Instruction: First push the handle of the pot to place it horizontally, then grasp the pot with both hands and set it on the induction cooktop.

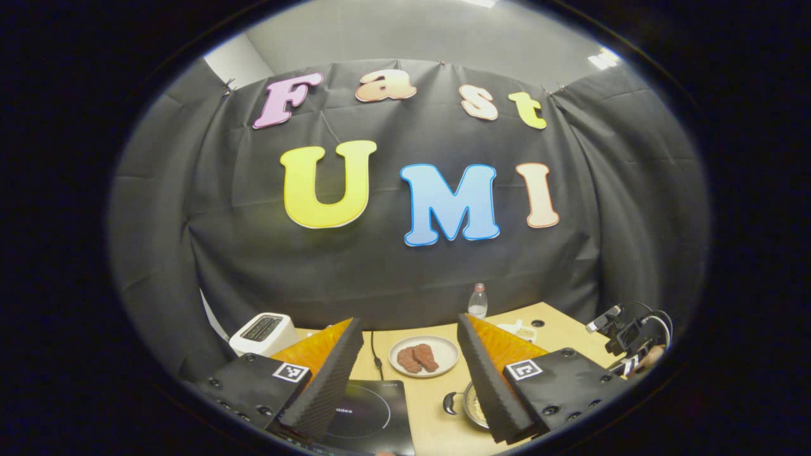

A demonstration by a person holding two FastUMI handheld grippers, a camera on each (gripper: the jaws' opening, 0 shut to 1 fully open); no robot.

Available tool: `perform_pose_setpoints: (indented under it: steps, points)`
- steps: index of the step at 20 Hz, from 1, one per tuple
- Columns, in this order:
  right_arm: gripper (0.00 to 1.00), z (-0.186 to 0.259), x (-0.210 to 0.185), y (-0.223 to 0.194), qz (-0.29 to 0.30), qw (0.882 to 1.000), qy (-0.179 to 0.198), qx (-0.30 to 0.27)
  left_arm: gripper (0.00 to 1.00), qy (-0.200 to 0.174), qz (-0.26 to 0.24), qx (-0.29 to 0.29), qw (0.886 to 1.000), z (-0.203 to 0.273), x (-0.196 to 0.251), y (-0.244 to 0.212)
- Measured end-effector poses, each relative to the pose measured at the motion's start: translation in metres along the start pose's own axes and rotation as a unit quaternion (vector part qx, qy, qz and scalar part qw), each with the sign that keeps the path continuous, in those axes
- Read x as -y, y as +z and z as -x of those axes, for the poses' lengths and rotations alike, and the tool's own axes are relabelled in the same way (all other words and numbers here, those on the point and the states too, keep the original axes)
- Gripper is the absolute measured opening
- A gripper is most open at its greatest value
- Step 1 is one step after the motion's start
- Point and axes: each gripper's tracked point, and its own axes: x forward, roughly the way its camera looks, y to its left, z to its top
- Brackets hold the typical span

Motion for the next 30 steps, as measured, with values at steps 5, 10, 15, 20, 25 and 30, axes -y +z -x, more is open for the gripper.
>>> perform_pose_setpoints:
  steps: [5, 10, 15, 20, 25, 30]
  points:
    - [0.01, -0.006, 0.010, 0.016, 0.004, 1.000, -0.010, 0.006, 0.95, 0.009, 0.003, -0.005, 1.000, -0.002, -0.007, -0.004]
    - [0.01, -0.010, 0.011, 0.026, 0.011, 1.000, -0.019, 0.011, 0.95, 0.005, 0.001, -0.009, 1.000, 0.004, -0.009, -0.006]
    - [0.01, -0.011, 0.013, 0.032, 0.010, 0.999, -0.023, 0.022, 0.99, -0.004, 0.008, -0.006, 1.000, 0.010, -0.011, -0.008]
    - [0.01, 0.010, 0.021, 0.030, -0.006, 0.998, -0.042, 0.050, 0.97, -0.029, 0.014, -0.004, 0.999, 0.019, -0.006, -0.010]
    - [0.01, 0.066, 0.016, 0.034, -0.028, 0.992, -0.033, 0.116, 0.99, -0.065, 0.023, -0.005, 0.998, 0.025, 0.014, -0.014]
    - [0.84, 0.098, 0.001, 0.044, -0.019, 0.985, 0.000, 0.169, 0.97, -0.094, 0.041, -0.051, 0.993, 0.009, 0.050, -0.044]
